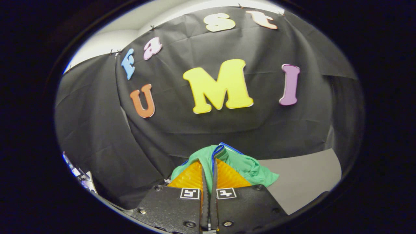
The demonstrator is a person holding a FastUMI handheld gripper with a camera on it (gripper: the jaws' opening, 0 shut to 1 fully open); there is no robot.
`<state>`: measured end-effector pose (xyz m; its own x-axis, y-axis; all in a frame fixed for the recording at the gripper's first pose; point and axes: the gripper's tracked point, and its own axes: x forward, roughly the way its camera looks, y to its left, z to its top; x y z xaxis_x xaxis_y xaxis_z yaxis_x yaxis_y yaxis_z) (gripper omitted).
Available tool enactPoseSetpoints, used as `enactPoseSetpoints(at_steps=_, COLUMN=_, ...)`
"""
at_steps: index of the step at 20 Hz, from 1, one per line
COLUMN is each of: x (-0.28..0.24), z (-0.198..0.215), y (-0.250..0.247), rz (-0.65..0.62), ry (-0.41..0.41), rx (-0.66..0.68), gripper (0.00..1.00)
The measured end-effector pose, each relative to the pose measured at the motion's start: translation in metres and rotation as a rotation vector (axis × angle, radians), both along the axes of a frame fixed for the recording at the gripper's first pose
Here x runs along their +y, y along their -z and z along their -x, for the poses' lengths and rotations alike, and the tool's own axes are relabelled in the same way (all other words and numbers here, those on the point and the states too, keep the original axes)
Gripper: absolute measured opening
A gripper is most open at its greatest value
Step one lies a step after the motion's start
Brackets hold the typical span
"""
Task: Put the clothes into the washing machine and then close the washing machine lid.
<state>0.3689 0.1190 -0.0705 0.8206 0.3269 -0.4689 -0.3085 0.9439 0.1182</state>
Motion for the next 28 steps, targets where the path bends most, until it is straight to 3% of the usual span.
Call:
enactPoseSetpoints(at_steps=6, x=0.072, z=-0.007, y=0.051, rz=0.017, ry=-0.099, rx=0.075, gripper=0.06)
enactPoseSetpoints(at_steps=13, x=0.104, z=-0.016, y=0.138, rz=0.054, ry=-0.099, rx=0.193, gripper=0.06)
enactPoseSetpoints(at_steps=18, x=0.100, z=-0.024, y=0.203, rz=0.113, ry=-0.052, rx=0.254, gripper=0.06)
enactPoseSetpoints(at_steps=28, x=0.071, z=-0.017, y=0.342, rz=0.188, ry=0.125, rx=0.480, gripper=0.06)
